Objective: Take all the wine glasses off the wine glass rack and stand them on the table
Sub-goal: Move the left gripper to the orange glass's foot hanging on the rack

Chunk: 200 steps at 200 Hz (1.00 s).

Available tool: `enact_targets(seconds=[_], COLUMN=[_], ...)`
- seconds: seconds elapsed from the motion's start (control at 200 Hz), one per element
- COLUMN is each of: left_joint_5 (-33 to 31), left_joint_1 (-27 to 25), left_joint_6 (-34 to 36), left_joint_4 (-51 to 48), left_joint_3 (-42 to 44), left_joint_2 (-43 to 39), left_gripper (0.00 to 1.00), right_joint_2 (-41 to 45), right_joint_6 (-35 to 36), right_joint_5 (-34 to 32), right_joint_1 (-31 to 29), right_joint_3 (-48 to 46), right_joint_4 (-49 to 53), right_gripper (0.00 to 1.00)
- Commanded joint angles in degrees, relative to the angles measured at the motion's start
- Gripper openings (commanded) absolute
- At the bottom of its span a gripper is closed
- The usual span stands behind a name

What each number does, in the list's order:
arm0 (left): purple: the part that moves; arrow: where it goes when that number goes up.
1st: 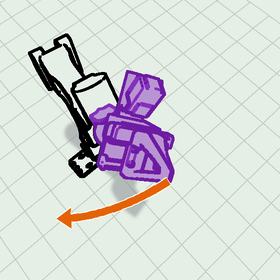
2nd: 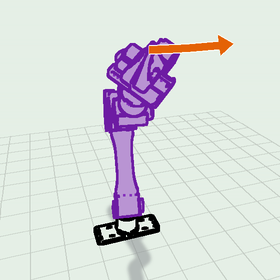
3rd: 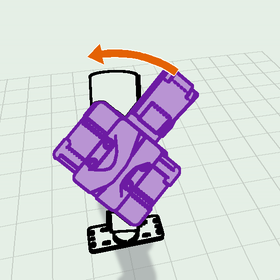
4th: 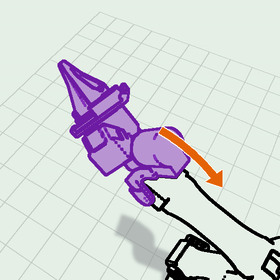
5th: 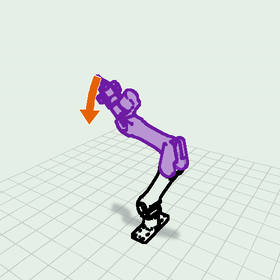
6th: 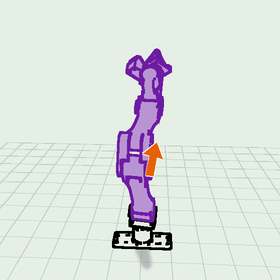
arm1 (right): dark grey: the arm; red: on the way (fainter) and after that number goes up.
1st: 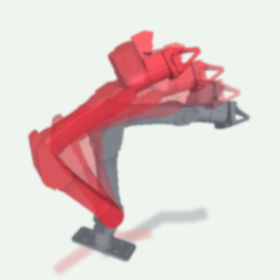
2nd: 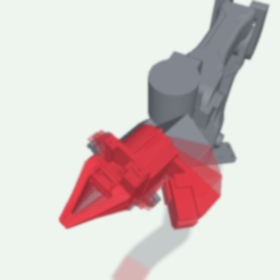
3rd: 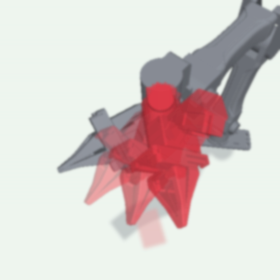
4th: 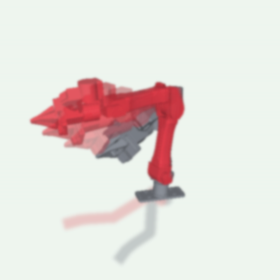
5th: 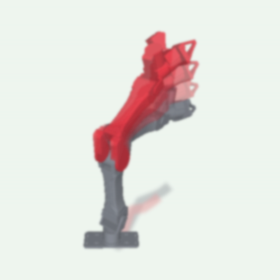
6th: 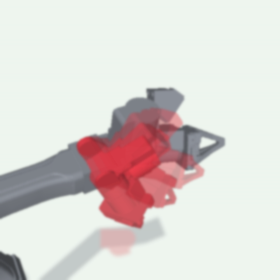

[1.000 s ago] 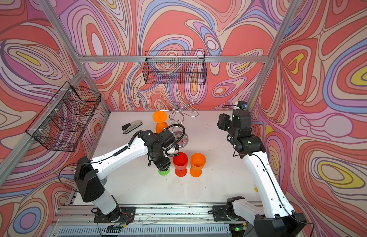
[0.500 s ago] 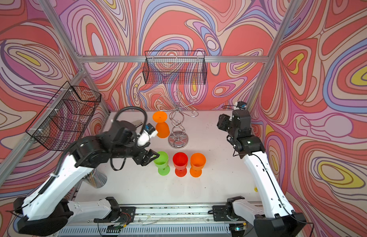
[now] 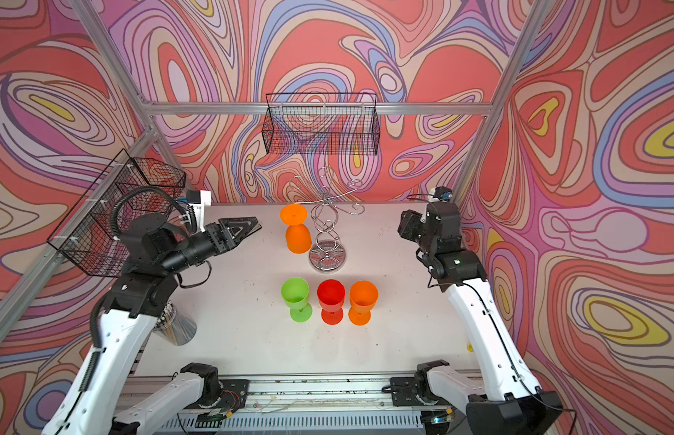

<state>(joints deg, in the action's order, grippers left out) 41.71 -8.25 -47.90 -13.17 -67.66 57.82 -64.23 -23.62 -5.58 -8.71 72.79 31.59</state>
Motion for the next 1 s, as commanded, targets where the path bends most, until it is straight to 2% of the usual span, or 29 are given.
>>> enact_targets(seconds=[0.0, 0.165, 0.411, 0.691, 0.997], left_joint_5=[7.9, 7.4, 8.9, 8.2, 9.5], left_joint_1=[1.1, 1.6, 1.6, 1.6, 0.5], left_joint_6=[-14.3, -15.0, -19.7, -17.9, -19.7], left_joint_4=[15.6, 16.0, 23.7, 22.9, 28.3], left_joint_3=[2.3, 3.5, 4.9, 5.3, 6.6], left_joint_2=[2.3, 5.0, 10.1, 12.5, 16.5], left_gripper=[0.67, 0.64, 0.6, 0.59, 0.58], right_joint_2=[1.5, 2.1, 1.4, 1.3, 0.4], right_joint_6=[0.4, 1.0, 0.9, 0.4, -0.3], right_joint_5=[-1.0, -1.8, -1.7, -1.2, 0.0], right_joint_1=[-0.1, -0.1, -0.1, -0.1, -0.1], right_joint_3=[-0.6, -0.5, -0.3, -0.5, -0.5], right_joint_4=[0.6, 1.2, 0.9, 0.6, -0.3], right_gripper=[0.61, 0.61, 0.61, 0.61, 0.61])
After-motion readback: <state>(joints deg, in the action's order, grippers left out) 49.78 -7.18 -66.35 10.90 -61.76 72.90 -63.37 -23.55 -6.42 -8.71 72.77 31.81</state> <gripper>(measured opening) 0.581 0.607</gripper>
